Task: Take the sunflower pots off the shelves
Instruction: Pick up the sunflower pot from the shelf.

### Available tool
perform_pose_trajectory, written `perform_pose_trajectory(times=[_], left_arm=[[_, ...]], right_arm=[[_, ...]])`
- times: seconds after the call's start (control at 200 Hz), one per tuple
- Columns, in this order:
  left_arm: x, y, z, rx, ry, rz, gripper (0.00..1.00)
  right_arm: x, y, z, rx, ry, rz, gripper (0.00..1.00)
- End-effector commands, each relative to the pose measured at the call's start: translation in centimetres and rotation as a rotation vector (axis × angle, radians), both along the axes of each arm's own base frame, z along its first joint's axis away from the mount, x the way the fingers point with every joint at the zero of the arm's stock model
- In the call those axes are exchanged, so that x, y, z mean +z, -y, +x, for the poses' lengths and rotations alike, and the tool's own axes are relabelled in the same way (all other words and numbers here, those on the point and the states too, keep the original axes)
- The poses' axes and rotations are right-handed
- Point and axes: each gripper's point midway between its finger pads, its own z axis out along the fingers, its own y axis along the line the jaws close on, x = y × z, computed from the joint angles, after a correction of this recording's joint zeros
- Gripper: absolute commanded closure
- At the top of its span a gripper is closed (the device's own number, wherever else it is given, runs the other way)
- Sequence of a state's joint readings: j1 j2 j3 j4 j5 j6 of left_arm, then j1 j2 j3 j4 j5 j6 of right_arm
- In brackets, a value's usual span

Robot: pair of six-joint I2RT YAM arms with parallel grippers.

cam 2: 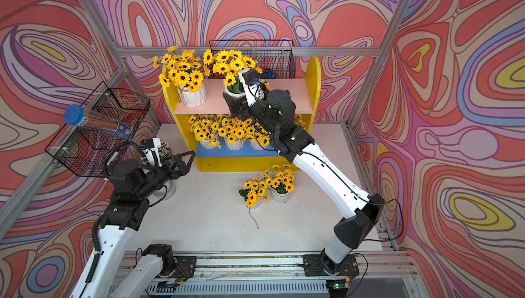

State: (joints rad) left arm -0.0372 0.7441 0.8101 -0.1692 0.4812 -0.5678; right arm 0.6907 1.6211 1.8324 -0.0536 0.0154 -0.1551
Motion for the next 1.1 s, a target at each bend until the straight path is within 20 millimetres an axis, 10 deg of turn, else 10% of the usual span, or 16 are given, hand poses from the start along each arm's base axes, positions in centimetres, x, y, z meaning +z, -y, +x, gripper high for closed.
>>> perform_pose_trajectory(times=[0.0,0.521,1.097], left_arm=[[1.0,-0.5,0.0,0.026,0.023,0.02,0.0],[0.9,-1.2,-0.2,0.066,0.013,0.035,0.0],[-3.3,-4.5,-2.8,0.252,-0.21,0.088,0.01]], right_arm=[[3.5,0.9,-2.8,0.033,0.074,0.076,1.0],[0.1,-1.6,-9.6,0.142,0.0,0.032,1.0],[-11.9,-5.8,-11.8,0.276,-0.274,0.03,1.0]])
